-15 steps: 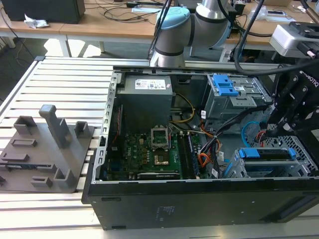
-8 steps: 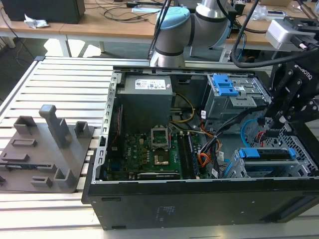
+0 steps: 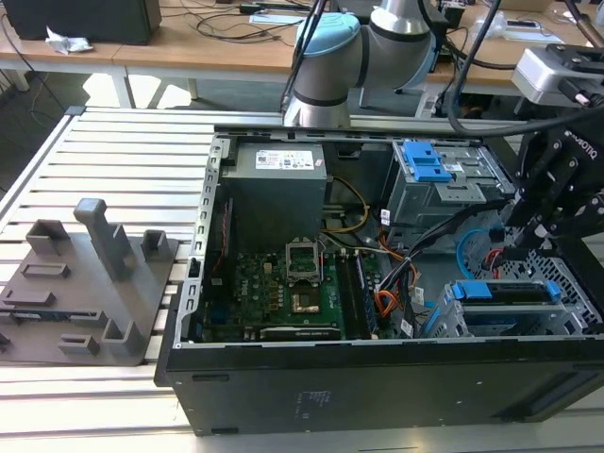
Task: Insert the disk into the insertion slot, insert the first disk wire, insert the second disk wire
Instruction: 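Insert the first disk wire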
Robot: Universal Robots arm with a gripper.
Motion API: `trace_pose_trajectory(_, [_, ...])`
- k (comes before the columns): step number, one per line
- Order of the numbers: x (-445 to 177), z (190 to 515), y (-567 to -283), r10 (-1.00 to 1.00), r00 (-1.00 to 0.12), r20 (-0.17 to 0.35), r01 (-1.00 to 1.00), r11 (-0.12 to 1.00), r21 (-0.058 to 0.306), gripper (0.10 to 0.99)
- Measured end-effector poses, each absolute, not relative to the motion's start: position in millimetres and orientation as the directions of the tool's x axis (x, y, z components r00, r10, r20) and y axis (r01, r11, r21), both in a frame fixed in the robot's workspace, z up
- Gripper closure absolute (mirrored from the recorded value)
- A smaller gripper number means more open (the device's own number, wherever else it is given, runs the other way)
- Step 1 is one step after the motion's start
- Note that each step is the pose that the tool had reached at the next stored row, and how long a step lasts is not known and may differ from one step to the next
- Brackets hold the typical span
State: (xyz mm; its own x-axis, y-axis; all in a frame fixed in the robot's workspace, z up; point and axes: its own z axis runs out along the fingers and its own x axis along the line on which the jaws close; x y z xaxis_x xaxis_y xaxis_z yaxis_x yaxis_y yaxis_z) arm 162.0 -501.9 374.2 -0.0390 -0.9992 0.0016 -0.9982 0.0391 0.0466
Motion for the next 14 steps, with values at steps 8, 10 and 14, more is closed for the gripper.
trace_pose_trajectory(8, [162, 370, -502, -0.993, -0.119, 0.027, -0.992, 0.120, 0.044, 0.725])
trace_pose_trajectory(10, [162, 368, -502, -0.992, -0.119, 0.033, -0.992, 0.120, 0.043, 0.725])
trace_pose_trajectory(14, [162, 357, -502, -0.992, -0.119, 0.035, -0.992, 0.120, 0.043, 0.725])
